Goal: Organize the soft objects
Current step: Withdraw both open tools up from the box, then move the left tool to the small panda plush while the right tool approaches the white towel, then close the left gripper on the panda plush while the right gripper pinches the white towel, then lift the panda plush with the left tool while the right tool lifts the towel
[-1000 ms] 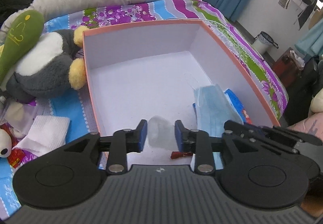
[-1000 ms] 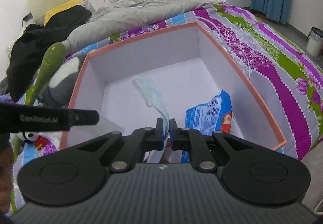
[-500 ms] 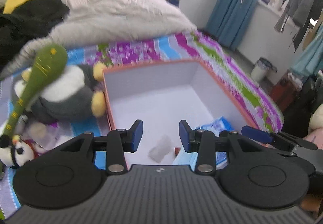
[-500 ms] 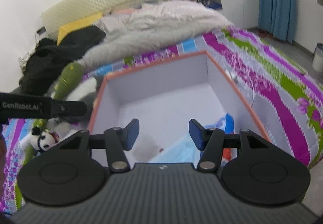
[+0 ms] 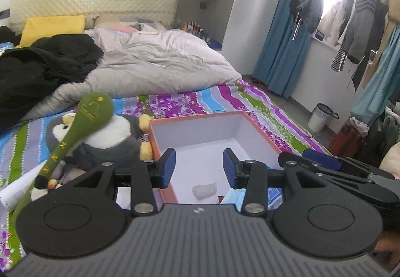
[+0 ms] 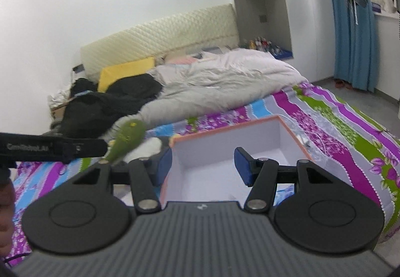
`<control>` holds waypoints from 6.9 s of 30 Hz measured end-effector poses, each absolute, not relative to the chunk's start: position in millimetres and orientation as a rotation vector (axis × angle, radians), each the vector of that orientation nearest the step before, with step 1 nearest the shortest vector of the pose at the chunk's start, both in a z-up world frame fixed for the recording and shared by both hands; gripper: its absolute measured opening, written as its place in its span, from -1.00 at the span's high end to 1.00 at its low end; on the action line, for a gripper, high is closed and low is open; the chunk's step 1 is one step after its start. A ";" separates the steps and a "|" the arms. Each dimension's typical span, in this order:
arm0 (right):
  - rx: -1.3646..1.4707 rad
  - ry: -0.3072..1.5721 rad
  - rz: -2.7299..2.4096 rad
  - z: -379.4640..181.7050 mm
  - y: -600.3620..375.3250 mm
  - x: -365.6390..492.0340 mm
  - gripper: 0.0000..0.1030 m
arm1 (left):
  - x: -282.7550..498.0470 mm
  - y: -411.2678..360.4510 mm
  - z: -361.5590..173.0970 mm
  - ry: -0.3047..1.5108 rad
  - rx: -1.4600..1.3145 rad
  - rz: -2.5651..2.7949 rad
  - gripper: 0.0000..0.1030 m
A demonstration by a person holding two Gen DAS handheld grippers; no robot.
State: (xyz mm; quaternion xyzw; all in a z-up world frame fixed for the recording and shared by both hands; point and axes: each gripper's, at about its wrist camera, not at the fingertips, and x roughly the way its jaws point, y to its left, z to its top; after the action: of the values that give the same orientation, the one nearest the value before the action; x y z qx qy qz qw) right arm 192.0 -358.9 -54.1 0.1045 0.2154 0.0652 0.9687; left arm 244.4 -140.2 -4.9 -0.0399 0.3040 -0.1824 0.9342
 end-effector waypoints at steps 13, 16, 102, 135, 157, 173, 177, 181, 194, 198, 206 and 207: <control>0.203 0.399 0.232 -53.6 -314.7 138.0 -0.24 | 174.4 -85.5 -13.8 0.610 -0.119 -0.315 0.07; 0.211 0.421 0.247 -59.8 -307.7 130.5 -0.24 | 162.9 -69.2 -19.3 0.597 -0.141 -0.288 0.07; -0.088 0.736 0.297 -279.7 -133.8 323.2 0.40 | 346.2 88.7 -258.5 0.779 -0.681 0.137 -0.22; -0.111 0.765 0.310 -241.4 -166.0 204.0 0.80 | 217.1 64.7 -225.6 0.936 -0.519 -0.111 0.07; 0.026 0.824 0.272 -241.8 -181.8 154.5 0.04 | 154.3 55.3 -228.2 0.994 -0.561 -0.048 -0.23; 0.064 0.823 0.234 -272.8 -169.3 174.0 -0.04 | 179.1 46.6 -228.2 0.971 -0.637 0.000 -0.27; 0.039 0.810 0.264 -273.3 -166.8 173.9 0.37 | 187.3 41.0 -229.1 0.977 -0.617 0.049 -0.27; 0.050 0.798 0.279 -269.2 -170.6 173.5 0.73 | 194.5 35.3 -227.2 0.976 -0.599 0.087 -0.28; 0.026 0.730 0.223 -257.5 -193.8 172.5 0.76 | 210.0 21.9 -236.5 1.013 -0.569 0.167 -0.30; 0.029 0.737 0.231 -260.8 -195.0 172.9 0.75 | 215.2 21.1 -241.1 1.027 -0.575 0.182 -0.30; 0.032 0.747 0.240 -264.4 -195.2 173.4 0.75 | 222.8 24.9 -257.7 1.084 -0.611 0.195 -0.30; 0.032 0.750 0.240 -265.0 -195.4 173.8 0.75 | 222.6 24.9 -258.9 1.088 -0.614 0.193 -0.30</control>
State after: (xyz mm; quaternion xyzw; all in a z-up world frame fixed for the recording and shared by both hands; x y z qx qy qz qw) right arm 173.8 -195.4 -265.0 0.0156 0.3654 0.1169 0.9234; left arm 222.6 24.9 -258.9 -0.2871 0.5086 0.0903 0.8067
